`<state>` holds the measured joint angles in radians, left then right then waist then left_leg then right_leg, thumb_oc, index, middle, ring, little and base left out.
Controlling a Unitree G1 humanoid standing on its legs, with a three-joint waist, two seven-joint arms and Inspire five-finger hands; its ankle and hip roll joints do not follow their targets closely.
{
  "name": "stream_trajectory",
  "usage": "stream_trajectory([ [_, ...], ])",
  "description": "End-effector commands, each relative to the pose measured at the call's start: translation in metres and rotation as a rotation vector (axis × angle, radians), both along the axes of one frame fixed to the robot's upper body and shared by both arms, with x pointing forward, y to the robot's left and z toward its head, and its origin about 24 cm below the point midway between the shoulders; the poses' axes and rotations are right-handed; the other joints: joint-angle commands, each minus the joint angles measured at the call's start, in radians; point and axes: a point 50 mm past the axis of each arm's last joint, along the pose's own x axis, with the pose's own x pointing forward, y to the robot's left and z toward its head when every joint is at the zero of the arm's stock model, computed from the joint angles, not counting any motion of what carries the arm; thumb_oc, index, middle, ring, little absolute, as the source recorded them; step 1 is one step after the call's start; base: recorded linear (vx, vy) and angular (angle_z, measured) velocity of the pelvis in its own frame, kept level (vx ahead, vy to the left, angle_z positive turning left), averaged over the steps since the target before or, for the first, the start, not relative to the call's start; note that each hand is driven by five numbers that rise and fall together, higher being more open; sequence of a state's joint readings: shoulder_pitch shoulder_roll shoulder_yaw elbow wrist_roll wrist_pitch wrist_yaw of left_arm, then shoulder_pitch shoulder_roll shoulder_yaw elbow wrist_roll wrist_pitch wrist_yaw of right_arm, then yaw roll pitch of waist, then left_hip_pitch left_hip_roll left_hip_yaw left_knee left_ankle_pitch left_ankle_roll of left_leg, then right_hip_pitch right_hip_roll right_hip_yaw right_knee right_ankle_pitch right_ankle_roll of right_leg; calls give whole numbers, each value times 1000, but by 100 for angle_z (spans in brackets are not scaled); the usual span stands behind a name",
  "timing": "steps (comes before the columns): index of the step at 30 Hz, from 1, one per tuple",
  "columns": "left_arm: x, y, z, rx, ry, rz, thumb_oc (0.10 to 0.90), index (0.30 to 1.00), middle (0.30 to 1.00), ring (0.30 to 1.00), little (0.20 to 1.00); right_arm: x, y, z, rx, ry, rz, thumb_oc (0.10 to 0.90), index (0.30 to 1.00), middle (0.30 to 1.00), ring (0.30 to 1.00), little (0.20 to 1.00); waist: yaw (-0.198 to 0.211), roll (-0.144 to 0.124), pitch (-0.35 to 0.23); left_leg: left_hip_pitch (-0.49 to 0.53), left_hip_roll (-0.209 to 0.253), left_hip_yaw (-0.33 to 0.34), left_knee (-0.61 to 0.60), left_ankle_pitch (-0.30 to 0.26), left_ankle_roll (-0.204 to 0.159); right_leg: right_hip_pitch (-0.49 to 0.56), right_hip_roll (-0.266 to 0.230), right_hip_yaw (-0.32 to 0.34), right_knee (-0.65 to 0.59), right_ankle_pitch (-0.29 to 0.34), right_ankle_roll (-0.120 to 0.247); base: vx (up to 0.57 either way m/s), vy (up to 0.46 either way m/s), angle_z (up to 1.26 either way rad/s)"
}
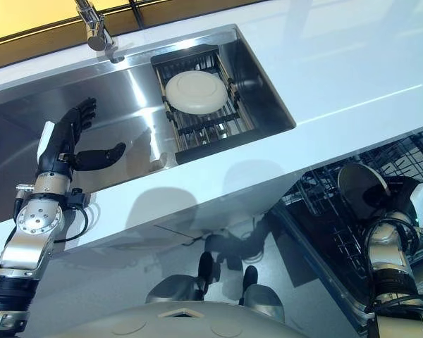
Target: Pick up plates and place into dishwasher.
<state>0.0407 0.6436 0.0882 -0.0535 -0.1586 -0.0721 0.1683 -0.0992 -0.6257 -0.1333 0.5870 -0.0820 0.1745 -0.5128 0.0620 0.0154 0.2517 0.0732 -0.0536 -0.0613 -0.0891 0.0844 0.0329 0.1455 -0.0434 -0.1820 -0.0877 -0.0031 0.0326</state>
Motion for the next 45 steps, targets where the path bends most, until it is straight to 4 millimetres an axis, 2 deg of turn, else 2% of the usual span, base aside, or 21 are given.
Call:
stream_trajectory([
  [1, 7, 1, 51, 71, -248, -25, 800, 900, 900, 900, 900, 28, -9, 48, -193, -59, 79, 100, 300, 300, 300, 200, 14, 7, -15, -14, -35, 31, 56, -123, -7, -113, 32, 2, 186, -87, 44, -45, -22, 2],
  [4, 9, -1, 53, 69, -260, -37, 800, 900, 900, 900, 900, 33, -2, 39, -159, -5, 124, 100, 300, 300, 300, 200, 18, 11, -1, -24, -35, 29, 59, -120, -8, -117, 31, 0, 182, -84, 41, -32, -21, 4],
  [5, 9, -3, 54, 68, -262, -41, 800, 900, 900, 900, 900, 36, 3, 34, -129, 19, 152, 372, 533, 533, 533, 472, 19, 12, 5, -26, -34, 28, 61, -120, -9, -117, 31, -1, 181, -84, 40, -16, -17, 9],
  [6, 9, -4, 54, 68, -265, -42, 800, 900, 900, 900, 900, 39, 9, 33, -98, 17, 177, 800, 900, 900, 900, 900, 19, 12, 9, -27, -34, 27, 62, -119, -9, -117, 32, 0, 180, -84, 38, -11, -13, 10],
  [9, 9, -5, 54, 66, -265, -47, 800, 900, 900, 900, 900, 43, 18, 31, -59, -15, 216, 800, 900, 900, 900, 900, 19, 10, 14, -30, -34, 27, 66, -118, -8, -115, 32, -1, 179, -83, 36, -3, -2, 2],
  [13, 9, -6, 52, 63, -259, -56, 800, 900, 900, 900, 900, 51, 29, 47, -13, -176, 258, 800, 900, 900, 900, 900, 13, 9, 14, -24, -32, 29, 69, -120, -7, -111, 32, 0, 182, -84, 36, 0, 0, 0],
  [16, 5, -4, 49, 62, -254, -46, 800, 900, 900, 900, 900, 50, 37, 71, -30, -331, 288, 800, 900, 900, 900, 900, -1, 8, 8, -16, -30, 34, 67, -125, -3, -109, 35, 6, 185, -87, 38, 0, 0, 0],
  [17, 3, -3, 48, 62, -252, -35, 800, 900, 900, 900, 900, 48, 43, 85, -62, -413, 302, 800, 900, 900, 900, 900, -12, 7, 5, -19, -29, 39, 70, -119, 0, -115, 37, 12, 186, -78, 38, 0, 0, 0],
  [20, -1, 0, 44, 58, -247, -17, 800, 900, 900, 900, 900, 38, 49, 108, -127, -540, 321, 800, 900, 900, 900, 900, -31, 6, -7, -7, -27, 50, 66, -125, 3, -114, 41, 25, 190, -82, 41, -2, 31, -9],
  [24, -4, 5, 45, 50, -245, -1, 800, 900, 900, 900, 900, 25, 53, 128, -187, -669, 340, 800, 900, 900, 900, 900, -53, 2, -24, 5, -26, 67, 65, -134, 5, -111, 43, 37, 193, -88, 46, -12, 31, -10],
  [31, -8, 10, 45, 40, -238, 16, 800, 900, 900, 900, 900, 7, 54, 144, -279, -772, 328, 800, 900, 900, 900, 900, -77, -6, -46, 27, -23, 95, 68, -149, 6, -97, 45, 52, 192, -91, 50, -19, 18, -11],
  [36, -9, 11, 48, 34, -244, 18, 800, 900, 900, 900, 900, -1, 53, 151, -283, -806, 329, 800, 900, 900, 900, 900, -92, -11, -59, 38, -25, 110, 71, -158, 5, -86, 46, 70, 177, -85, 52, -40, 14, -15],
  [40, -9, 10, 52, 59, -251, 7, 800, 900, 900, 900, 900, -3, 56, 147, -160, -809, 388, 800, 900, 900, 900, 900, -106, -11, -70, 44, -26, 123, 68, -161, 1, -81, 45, 81, 162, -79, 56, -48, 22, -15],
  [45, -4, 8, 66, 172, -276, -7, 800, 900, 900, 900, 900, 2, 75, 133, 192, -788, 616, 800, 900, 900, 900, 900, -129, -2, -83, 50, -24, 137, 53, -153, -3, -86, 44, 84, 161, -77, 59, -42, 30, -12],
])
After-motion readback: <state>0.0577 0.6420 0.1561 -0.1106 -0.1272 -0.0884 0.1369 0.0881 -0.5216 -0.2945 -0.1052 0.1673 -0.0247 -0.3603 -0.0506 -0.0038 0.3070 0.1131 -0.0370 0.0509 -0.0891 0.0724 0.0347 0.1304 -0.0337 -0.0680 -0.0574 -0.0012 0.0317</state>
